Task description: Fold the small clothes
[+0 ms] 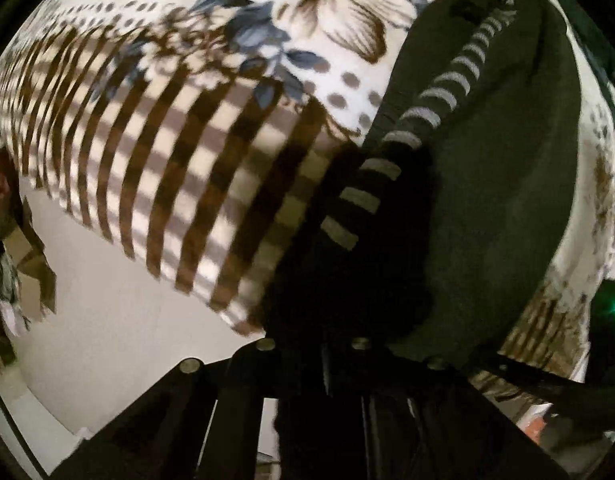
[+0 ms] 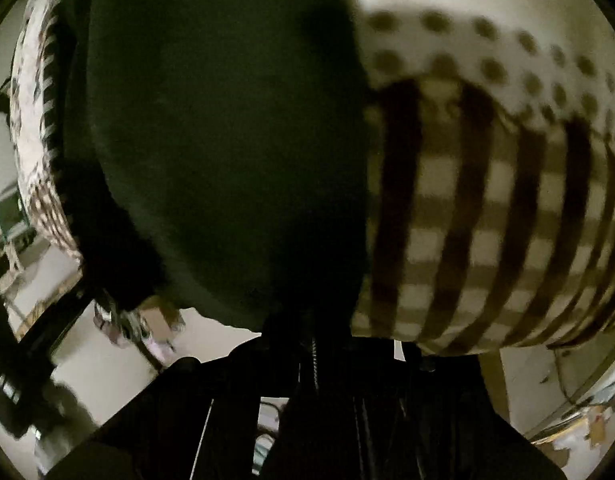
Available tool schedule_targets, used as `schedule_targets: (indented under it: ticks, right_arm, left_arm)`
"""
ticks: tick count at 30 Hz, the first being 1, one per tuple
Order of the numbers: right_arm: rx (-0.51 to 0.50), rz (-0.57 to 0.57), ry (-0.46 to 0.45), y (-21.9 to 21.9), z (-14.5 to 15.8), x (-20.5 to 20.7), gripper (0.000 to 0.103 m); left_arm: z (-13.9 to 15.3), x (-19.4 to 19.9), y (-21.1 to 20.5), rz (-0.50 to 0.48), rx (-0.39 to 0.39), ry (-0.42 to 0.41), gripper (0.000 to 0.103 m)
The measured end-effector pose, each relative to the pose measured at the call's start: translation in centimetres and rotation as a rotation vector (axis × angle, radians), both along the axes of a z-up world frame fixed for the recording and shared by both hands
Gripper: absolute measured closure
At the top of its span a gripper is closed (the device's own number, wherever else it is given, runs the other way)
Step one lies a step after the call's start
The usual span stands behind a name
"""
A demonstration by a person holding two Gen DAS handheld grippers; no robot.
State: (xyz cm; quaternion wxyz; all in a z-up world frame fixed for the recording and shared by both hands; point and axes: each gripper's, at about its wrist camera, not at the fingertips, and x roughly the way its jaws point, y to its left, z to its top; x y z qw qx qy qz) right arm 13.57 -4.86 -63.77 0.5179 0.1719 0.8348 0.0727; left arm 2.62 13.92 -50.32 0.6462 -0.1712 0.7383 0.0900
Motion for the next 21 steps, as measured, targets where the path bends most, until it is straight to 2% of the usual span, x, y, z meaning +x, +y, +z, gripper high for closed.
schedule_targets:
  ticks: [4, 7, 9, 11, 13, 14, 17, 19, 20, 21]
  right_arm:
    - [-0.066, 0.03, -0.005, -2.7, 1.5, -2.1, 0.103]
    - [-0.074, -0.008, 0.048, -5.6, 1.2, -4.3, 0.103]
    - [-0.063, -0.048, 0.074, -6.9, 0.6, -4.9, 0.103]
    - [-0.046, -0.073, 0.068, -7.5, 0.6, -4.3, 0.103]
    - [-0.018, -0.083, 0.052, -8.0, 0.9, -2.7, 0.103]
    - [-0.004, -0.087, 0.038, -6.8, 1.6, -1.2, 0.103]
    - [0.037, -0.078, -0.04, -7.2, 3.7, 2.8, 0.102]
    - [0.046, -0.079, -0.085, -7.5, 5.0, 5.3, 0.101]
    - [0.05, -0.082, -0.111, -7.8, 5.8, 6.8, 0.097]
    - [0.057, -0.094, -0.154, -8.3, 6.8, 8.6, 0.089]
  left_arm:
    - [2.2, -1.5, 0.2, 0.074, -0.068, 0.003, 0.098]
    - [2.8, -2.2, -0.7, 0.079, -0.079, 0.026, 0.098]
    - [0.5, -3.3, -0.9, 0.078, -0.047, 0.08, 0.099]
    - [-2.9, -4.2, -0.5, 0.09, -0.008, 0.187, 0.1]
    - [-3.9, -4.8, 0.2, 0.108, -0.007, 0.242, 0.1]
    - [-3.1, -4.6, 0.5, 0.104, -0.001, 0.221, 0.1]
    - [0.9, -3.1, 1.1, 0.088, 0.01, 0.123, 0.098]
    - [3.9, -1.2, 1.6, 0.122, -0.04, 0.037, 0.098]
    - [5.1, -0.2, 1.6, 0.136, -0.058, 0.002, 0.097]
    - [6.1, 1.2, 1.6, 0.145, -0.075, -0.034, 0.097]
